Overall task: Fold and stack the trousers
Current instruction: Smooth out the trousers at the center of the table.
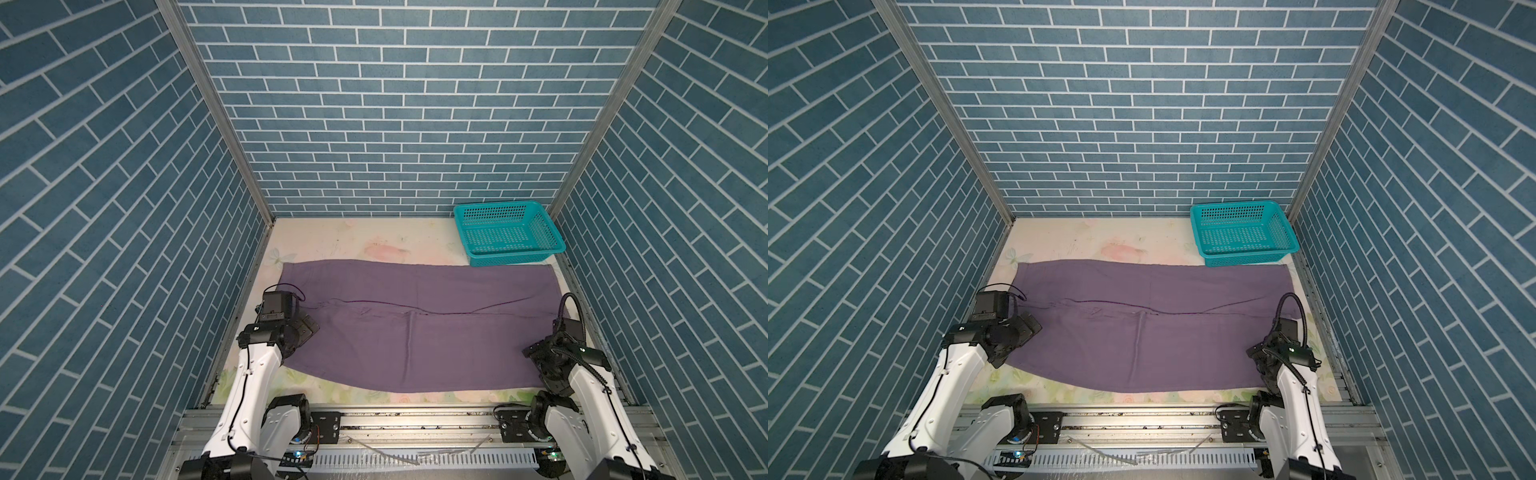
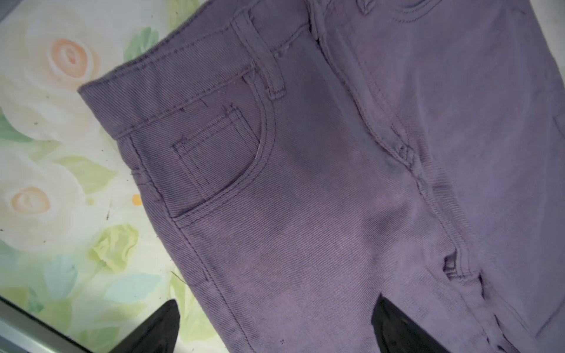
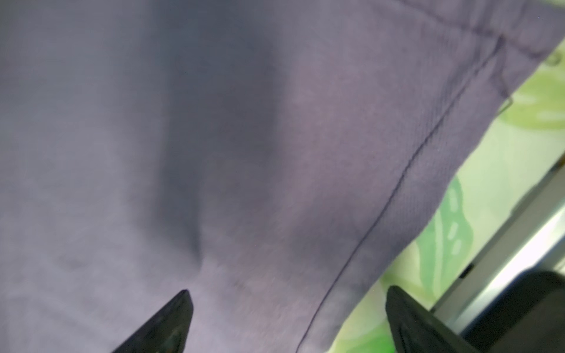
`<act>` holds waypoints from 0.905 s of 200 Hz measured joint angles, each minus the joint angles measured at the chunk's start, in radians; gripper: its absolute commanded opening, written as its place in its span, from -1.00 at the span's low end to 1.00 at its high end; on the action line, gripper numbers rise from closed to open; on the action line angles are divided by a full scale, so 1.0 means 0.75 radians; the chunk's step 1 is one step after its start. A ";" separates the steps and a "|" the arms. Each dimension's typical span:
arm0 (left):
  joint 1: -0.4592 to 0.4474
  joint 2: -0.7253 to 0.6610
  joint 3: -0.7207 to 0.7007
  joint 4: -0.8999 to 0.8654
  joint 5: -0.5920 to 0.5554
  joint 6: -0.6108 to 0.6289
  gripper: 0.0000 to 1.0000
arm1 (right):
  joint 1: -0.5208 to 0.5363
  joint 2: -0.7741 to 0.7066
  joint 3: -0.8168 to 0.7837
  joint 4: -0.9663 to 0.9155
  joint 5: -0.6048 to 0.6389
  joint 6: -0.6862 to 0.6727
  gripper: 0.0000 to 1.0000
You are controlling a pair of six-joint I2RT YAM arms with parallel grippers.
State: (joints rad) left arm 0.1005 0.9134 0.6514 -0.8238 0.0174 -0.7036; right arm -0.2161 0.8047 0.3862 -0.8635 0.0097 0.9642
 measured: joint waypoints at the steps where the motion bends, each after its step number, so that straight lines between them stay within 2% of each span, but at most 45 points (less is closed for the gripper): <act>1: 0.000 0.001 0.000 0.001 0.000 0.001 0.99 | -0.005 0.005 0.001 0.002 0.002 0.001 0.97; 78: 0.015 0.017 -0.002 0.071 0.038 0.009 0.99 | -0.319 0.189 0.047 0.112 0.047 -0.010 0.96; 127: 0.018 0.033 -0.002 0.079 0.045 0.017 0.99 | -0.443 0.279 0.070 0.159 0.092 -0.106 0.02; 134: 0.018 0.033 -0.003 0.079 0.045 0.017 0.99 | -0.460 0.283 0.070 0.169 0.091 -0.111 -0.32; 135: 0.018 0.032 -0.003 0.079 0.045 0.017 0.99 | -0.461 0.283 0.070 0.169 0.092 -0.109 -0.43; 143: 0.018 0.031 -0.003 0.079 0.046 0.017 0.99 | -0.482 0.289 0.071 0.184 0.089 -0.122 -0.98; 181: 0.023 0.013 -0.004 0.077 0.049 0.017 0.99 | -0.580 0.340 0.102 0.226 0.006 -0.135 -1.00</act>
State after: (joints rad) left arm 0.1177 0.9234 0.6483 -0.7658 0.0544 -0.6910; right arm -0.6510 1.0595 0.4625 -0.6941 0.0143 0.8627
